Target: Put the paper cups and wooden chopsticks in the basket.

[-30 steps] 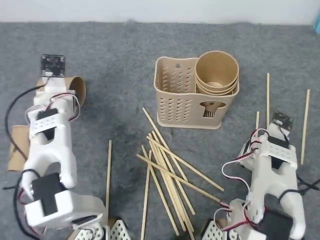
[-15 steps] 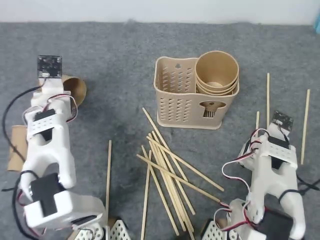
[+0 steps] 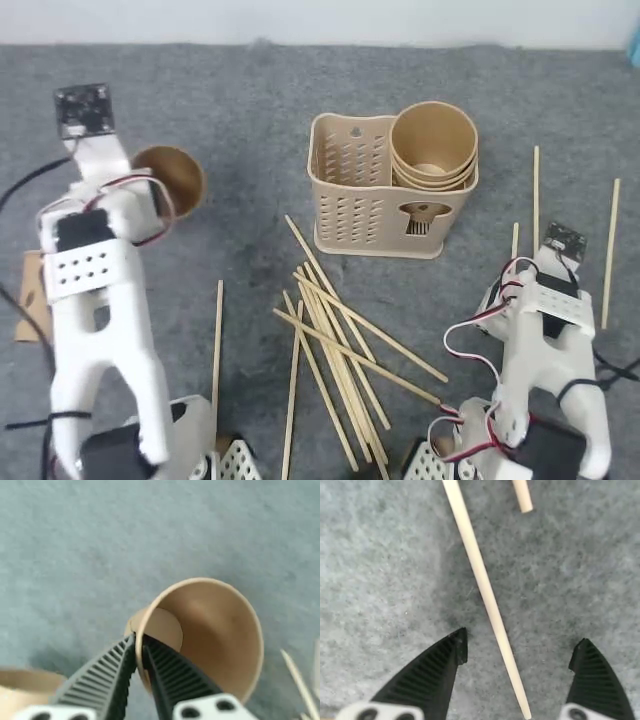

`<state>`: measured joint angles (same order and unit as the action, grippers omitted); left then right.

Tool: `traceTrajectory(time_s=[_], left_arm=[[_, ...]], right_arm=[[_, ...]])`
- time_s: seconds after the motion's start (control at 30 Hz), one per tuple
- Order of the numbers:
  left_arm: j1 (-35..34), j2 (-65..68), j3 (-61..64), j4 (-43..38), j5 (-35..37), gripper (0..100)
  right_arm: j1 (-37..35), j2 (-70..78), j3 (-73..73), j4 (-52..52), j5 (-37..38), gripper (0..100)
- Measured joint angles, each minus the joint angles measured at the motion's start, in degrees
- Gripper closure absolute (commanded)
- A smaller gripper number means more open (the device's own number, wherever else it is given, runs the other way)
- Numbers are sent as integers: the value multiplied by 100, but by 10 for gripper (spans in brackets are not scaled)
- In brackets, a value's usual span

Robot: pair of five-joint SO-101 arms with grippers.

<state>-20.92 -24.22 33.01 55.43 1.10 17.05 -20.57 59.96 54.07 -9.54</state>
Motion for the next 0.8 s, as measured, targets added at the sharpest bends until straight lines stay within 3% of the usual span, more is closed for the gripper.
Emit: traceTrajectory(time_s=[0.13,0.53,0.8], left_arm=[[484,-88,-281,897,484,987],[1512,-97,-2374,2259,1600,987],[2409,-97,-3745,2514,2743,987]], right_arm=[[0,0,0,0,0,669],[0,0,0,0,0,669],[0,0,0,0,0,669]])
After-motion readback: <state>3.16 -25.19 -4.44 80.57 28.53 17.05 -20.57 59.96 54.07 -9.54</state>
